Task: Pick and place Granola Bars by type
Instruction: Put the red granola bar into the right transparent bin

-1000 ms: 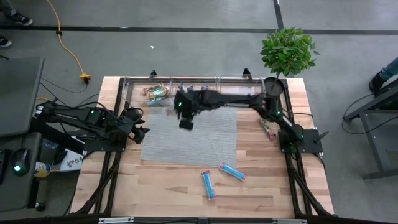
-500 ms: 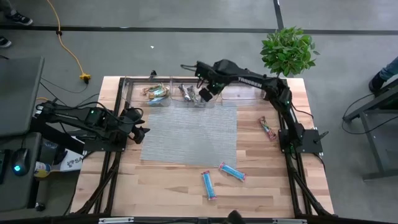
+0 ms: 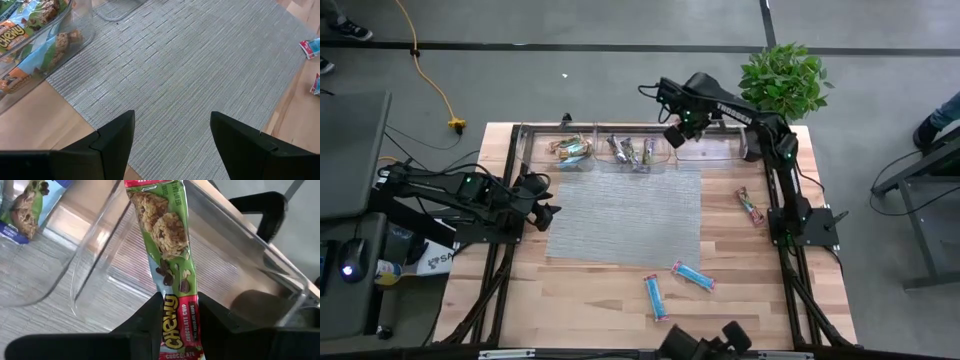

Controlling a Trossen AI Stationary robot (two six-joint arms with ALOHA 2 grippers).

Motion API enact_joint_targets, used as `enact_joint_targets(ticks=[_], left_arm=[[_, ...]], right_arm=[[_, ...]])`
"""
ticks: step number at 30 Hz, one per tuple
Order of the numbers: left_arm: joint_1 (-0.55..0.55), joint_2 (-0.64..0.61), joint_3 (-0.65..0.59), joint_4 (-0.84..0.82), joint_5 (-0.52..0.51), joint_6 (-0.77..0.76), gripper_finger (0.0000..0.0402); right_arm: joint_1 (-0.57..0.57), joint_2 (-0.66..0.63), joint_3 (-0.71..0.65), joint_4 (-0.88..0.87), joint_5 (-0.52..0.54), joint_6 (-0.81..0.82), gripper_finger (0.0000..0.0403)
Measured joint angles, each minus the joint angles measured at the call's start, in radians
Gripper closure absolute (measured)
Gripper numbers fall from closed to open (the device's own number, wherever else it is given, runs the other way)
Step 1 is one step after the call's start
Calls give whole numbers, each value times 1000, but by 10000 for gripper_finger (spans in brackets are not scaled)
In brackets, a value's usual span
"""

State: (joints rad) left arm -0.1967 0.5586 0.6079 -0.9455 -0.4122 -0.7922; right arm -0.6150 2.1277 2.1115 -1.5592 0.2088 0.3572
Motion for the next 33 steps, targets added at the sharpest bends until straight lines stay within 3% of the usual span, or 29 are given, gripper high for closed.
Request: enact_joint_targets(ticks=[12, 18, 23, 33], left_arm=[[0, 0, 0, 0, 0, 0, 145], [0, 0, 0, 0, 1, -6, 145], [0, 0, 0, 0, 1, -9, 145], [0, 0, 0, 0, 0, -22, 145]], right_arm=[[-1, -31, -16, -12, 5, -66, 314], [-14, -31, -137, -12, -31, -74, 314], [-20, -30, -242, -13, 21, -70, 310], [-22, -107, -305, 62, 2, -115, 233]])
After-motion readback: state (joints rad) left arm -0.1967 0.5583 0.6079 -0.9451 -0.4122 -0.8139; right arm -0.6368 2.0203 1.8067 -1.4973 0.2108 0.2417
